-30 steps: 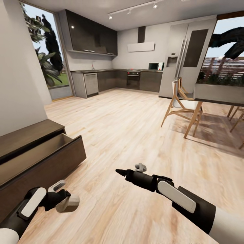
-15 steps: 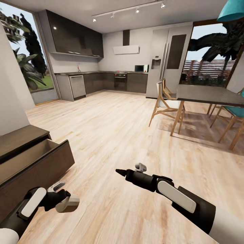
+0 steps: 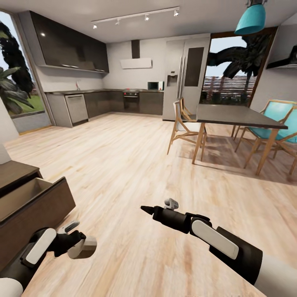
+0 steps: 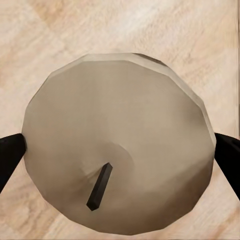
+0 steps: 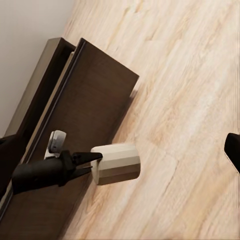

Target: Place each of the two pumpkins and all three candles from the living room inside a cabinet in the living room (use any cabinet), then make sure every cabinet is closed, and position the cauldron so it is next to a table in the living room.

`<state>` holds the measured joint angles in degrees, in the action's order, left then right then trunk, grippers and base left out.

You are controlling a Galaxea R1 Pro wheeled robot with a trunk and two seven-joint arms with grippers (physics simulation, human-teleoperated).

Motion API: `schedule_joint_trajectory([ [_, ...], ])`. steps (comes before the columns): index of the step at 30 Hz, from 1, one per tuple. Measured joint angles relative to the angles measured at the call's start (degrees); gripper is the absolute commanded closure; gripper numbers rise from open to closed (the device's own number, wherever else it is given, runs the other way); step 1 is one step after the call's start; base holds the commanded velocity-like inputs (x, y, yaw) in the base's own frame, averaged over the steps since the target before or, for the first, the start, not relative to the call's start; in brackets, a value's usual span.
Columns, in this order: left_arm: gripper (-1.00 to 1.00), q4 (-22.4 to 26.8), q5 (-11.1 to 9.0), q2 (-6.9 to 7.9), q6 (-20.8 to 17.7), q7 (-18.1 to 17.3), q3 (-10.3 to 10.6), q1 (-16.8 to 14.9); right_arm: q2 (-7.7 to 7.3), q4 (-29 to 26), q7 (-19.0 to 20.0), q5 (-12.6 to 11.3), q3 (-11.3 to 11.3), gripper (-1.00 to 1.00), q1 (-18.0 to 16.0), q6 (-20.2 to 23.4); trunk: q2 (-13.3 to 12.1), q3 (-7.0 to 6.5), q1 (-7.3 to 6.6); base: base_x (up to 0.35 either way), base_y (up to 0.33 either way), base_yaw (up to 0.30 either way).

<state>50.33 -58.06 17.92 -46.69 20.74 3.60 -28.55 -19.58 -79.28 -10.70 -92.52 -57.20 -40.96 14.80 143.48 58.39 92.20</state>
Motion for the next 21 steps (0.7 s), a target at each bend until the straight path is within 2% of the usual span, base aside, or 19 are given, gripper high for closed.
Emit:
schedule_joint_trajectory([
  [21,1.00,-0.07,-0.03,0.02,0.00,0.00,0.00,0.00,0.00,0.00,0.00,-0.70,0.00,-1.00,0.00,-0.09,0.00,-1.23,0.00,0.000,0.000,-0.243],
])
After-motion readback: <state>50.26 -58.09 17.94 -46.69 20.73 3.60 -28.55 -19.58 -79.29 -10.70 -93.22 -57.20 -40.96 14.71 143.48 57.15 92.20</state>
